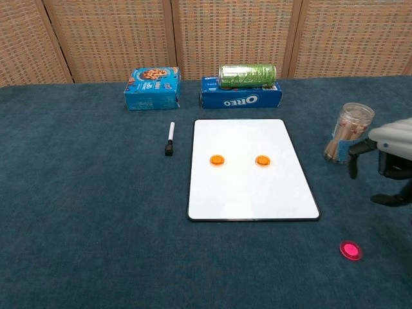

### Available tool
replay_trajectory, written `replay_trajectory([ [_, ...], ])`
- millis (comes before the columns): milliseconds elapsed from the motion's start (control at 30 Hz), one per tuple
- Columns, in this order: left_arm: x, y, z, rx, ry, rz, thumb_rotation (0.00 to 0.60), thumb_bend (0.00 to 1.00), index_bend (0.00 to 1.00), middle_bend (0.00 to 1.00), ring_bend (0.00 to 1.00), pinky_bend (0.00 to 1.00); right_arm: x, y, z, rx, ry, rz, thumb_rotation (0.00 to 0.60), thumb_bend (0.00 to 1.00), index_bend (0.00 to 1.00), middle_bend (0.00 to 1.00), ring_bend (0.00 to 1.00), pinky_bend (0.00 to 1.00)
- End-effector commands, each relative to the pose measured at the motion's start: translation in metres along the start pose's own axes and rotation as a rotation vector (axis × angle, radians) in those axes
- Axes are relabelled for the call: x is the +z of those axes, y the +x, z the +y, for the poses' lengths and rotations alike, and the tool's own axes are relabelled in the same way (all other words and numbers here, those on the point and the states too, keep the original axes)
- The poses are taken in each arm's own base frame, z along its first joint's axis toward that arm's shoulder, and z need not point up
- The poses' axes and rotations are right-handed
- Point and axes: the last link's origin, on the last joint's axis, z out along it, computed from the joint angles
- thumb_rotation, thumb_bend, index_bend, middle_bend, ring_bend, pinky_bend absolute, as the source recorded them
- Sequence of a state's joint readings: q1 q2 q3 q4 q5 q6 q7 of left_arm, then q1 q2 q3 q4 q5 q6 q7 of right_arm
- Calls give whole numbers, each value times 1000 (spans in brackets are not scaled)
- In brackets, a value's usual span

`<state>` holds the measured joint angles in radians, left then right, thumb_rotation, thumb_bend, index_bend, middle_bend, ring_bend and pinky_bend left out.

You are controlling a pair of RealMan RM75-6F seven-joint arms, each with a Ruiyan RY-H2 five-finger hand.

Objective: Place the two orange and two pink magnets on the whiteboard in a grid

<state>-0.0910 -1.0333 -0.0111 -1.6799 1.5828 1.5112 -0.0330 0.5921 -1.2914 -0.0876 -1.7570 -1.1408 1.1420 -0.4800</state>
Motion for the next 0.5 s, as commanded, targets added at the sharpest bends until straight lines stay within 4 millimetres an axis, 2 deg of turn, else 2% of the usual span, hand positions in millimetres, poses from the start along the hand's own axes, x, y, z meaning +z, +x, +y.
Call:
replay_trajectory([
  [33, -1, -1, 0, 1, -1, 0, 600, 0, 0, 0, 0, 0, -15, -15, 19, 17, -23, -34, 600, 341, 391, 966, 941, 1000],
  [500, 1, -4, 1, 12, 5, -9, 600, 0, 0, 0, 0, 0, -18, -46, 51, 32, -89, -85, 600, 340, 391, 966, 941, 1000],
])
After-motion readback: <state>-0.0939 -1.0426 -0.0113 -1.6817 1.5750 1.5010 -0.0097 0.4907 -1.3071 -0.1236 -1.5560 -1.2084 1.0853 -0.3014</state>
